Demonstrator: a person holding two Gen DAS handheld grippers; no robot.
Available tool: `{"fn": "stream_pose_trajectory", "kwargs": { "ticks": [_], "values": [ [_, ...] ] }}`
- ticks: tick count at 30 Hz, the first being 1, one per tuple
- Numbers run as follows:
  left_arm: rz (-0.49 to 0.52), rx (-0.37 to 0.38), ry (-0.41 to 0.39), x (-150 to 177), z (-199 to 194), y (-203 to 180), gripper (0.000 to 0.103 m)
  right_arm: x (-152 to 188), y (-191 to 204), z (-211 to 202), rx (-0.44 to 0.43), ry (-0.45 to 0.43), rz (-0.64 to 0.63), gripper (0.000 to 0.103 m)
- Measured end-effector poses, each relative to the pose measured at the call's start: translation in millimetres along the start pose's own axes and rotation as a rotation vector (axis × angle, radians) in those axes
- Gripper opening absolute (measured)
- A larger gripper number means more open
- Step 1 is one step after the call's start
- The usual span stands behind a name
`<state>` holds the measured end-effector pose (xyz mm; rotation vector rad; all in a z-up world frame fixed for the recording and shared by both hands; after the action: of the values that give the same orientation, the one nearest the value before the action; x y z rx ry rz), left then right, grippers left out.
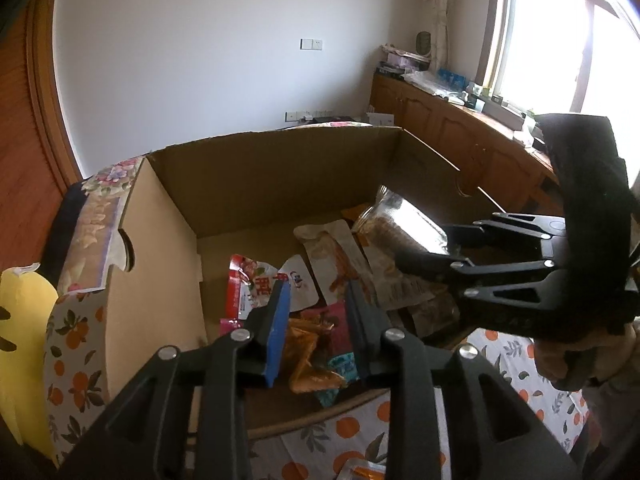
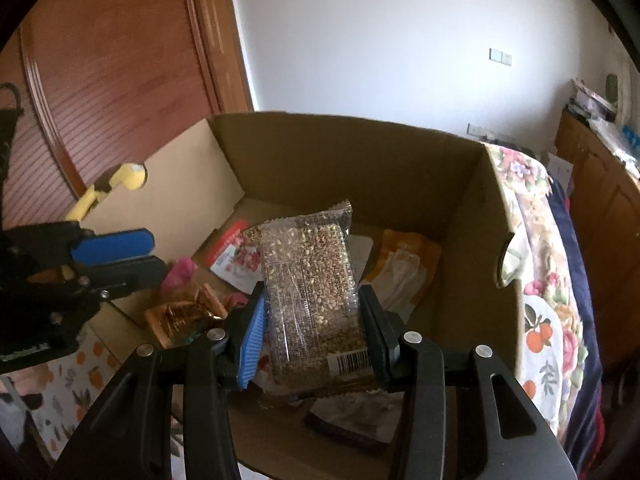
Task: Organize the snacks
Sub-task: 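Carry both packets into the box and open both tools, then move both tools back toward the last packets on the bed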
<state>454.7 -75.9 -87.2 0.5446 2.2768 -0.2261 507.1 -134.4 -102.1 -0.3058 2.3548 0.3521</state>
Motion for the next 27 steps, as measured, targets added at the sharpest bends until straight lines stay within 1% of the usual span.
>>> {"fn": "stream_pose_trajectory", "kwargs": {
  "ticks": [6,11,13,15,17,22,27],
  "values": [
    [0.001,-0.011,0.000,8.9,-10.0,-2.8,0.031,1.3,-1.0,3.3,-0.010,0.015,0.019,0.046],
    [0.004,-0.015,-0.025,17.8,-31.0,-5.2,0.032,1.0,-1.1,5.2,0.003,0.022,0.040,0.048],
    [0.002,-0.012,-0.034,19.3,-41.0,-6.1,0.033,-0.9,0.4,3.4,-0.008,0.004,0.066,0.048],
    [0.004,-0.005,-0.039,19.4,-49.1,-6.6,0.033,-5.1,2.8,-6.2,-0.017,-0.032,0.094,0.051],
    [0.018,-0.012,-0.046,21.3,-58.8,-7.9,0.034,-7.7,8.1,-14.9,-0.038,-0.040,0.103,0.052],
    [0.032,-0.018,-0.076,20.9,-85.3,-13.1,0.035,-11.8,25.6,-49.8,-0.018,-0.083,0.059,0.052],
    [0.044,-0.030,-0.099,25.3,-106.9,-19.3,0.036,-6.2,44.7,-89.2,-0.013,-0.133,0.033,0.055]
  ]
}}
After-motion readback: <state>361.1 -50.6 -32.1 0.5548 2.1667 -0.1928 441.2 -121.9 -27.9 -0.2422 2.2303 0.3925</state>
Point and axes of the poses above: each gripper's, at about its wrist camera, not at the fingertips, and z roughly the way its jaws point, y to its left, x to its underside, the point moved 7 cm from there along z, roughly the way its jaws point, and after that the axes turned 8 degrees about z, right-handed, at the moved point
